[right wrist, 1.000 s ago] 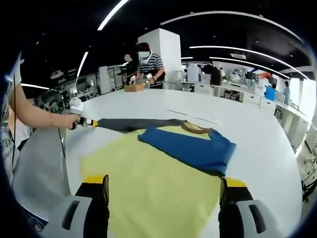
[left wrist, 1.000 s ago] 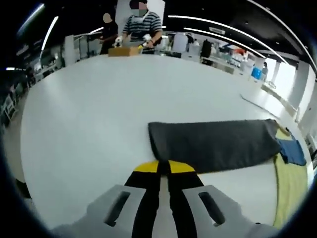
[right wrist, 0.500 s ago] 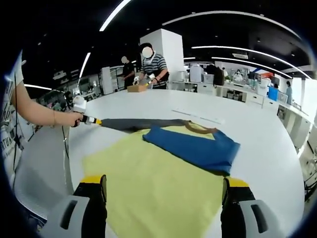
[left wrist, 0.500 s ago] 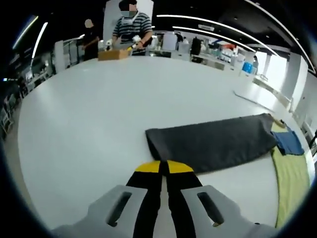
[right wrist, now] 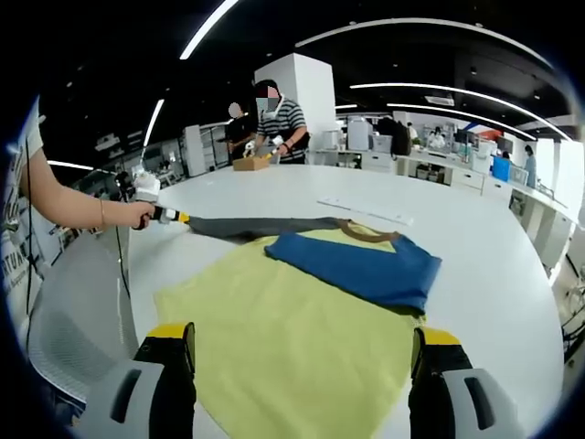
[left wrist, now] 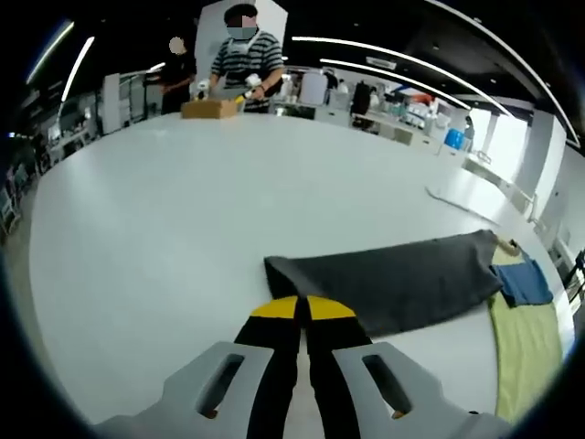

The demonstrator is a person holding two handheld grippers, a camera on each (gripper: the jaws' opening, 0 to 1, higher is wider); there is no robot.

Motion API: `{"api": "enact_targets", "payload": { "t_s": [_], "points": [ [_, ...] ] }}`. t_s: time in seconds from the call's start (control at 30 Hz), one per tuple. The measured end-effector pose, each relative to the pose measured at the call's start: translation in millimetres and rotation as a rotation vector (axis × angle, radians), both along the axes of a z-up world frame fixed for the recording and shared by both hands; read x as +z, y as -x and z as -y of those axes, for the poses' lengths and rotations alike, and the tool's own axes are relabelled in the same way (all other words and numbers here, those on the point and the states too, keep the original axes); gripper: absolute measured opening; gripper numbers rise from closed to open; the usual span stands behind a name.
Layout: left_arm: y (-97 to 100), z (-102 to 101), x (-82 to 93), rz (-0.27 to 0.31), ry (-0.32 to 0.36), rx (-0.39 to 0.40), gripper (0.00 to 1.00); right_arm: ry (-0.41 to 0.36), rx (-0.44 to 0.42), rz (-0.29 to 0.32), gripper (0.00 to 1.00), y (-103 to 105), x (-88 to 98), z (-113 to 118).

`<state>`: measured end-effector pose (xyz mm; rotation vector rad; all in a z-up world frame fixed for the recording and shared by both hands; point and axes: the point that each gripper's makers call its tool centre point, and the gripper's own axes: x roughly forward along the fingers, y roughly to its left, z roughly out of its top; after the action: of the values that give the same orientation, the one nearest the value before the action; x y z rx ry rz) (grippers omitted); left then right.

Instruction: Fold the garment on the visible template until the final outline fits inside the template.

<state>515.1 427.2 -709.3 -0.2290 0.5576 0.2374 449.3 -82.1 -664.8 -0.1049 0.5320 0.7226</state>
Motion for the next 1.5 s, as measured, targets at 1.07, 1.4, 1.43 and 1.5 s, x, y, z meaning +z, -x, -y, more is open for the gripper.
{"api": "enact_targets", "payload": {
  "t_s": [1.07,1.4,1.43,1.5],
  "points": [
    [-45.3,70,47.1,0.074,-0.052,-0.243,0.00,-0.003,0.016,-0.012,0.97,9,-5.6,-5],
    [-63.0,104,57.3,0.096,-0.039,-0.322,0.00,-0.004,0.018,-0.014,0.97,11,-7.7,-5],
    [-65.1,108,57.8,0.096,-0.039,-0.332,0.00,-0.004,0.018,-0.015,0.97,12,-8.1,-5],
    [-67.9,114,58.8,0.097,-0.038,-0.347,0.00,-0.005,0.017,-0.014,0.97,12,-8.4,-5]
  ]
}}
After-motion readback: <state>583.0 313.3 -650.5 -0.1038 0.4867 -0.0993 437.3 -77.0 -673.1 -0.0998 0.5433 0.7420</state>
